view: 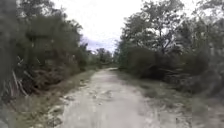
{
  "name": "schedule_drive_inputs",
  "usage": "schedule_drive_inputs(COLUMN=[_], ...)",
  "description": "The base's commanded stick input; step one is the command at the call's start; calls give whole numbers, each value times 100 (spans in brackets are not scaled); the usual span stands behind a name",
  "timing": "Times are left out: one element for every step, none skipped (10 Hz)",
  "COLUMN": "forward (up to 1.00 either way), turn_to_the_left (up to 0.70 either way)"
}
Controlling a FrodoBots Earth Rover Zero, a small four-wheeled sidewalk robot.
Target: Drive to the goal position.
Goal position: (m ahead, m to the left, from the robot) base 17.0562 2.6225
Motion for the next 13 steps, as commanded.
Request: schedule_drive_inputs(forward=[70, 70, 70, 70, 70, 70, 70, 70, 70, 70, 70, 70, 70], turn_to_the_left=[0, 0, 0, 0, 0, 0, 0, 0, 0, 0, 0, 0, 0])
